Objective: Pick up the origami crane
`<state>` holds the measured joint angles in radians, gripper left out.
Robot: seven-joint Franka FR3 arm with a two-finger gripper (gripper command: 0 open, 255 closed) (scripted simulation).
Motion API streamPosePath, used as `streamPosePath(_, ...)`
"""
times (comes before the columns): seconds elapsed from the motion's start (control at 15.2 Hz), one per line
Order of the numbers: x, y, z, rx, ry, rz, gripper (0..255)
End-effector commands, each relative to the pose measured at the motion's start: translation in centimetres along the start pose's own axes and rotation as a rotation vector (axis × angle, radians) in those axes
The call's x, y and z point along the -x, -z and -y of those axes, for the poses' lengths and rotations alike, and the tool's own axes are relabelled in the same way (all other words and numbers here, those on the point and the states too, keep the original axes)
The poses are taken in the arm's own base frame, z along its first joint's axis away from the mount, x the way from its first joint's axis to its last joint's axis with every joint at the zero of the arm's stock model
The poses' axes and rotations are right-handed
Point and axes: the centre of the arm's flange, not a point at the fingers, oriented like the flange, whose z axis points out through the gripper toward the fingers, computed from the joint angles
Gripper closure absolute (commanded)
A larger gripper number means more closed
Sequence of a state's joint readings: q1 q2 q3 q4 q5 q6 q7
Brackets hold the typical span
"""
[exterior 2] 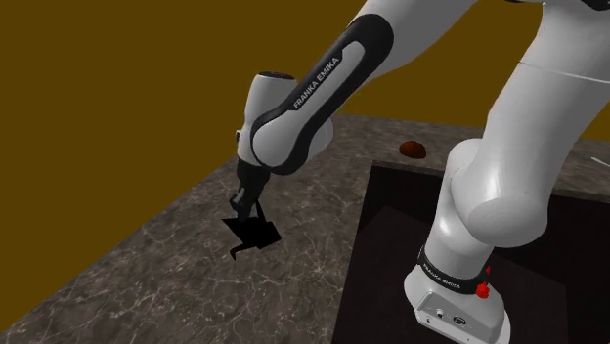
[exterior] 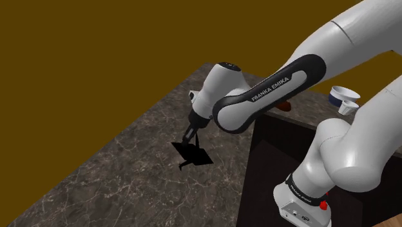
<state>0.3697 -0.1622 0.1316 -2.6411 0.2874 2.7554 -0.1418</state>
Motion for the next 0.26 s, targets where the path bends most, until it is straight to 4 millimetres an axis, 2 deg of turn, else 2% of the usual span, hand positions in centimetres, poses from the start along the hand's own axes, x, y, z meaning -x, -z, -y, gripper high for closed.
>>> streamPosePath(0.0, -0.35, 1.13, 0.07, 0.000, 0.000, 0.000, 255)
streamPosePath(0.2, -0.51, 1.71, 0.14, 0.000, 0.000, 0.000, 255)
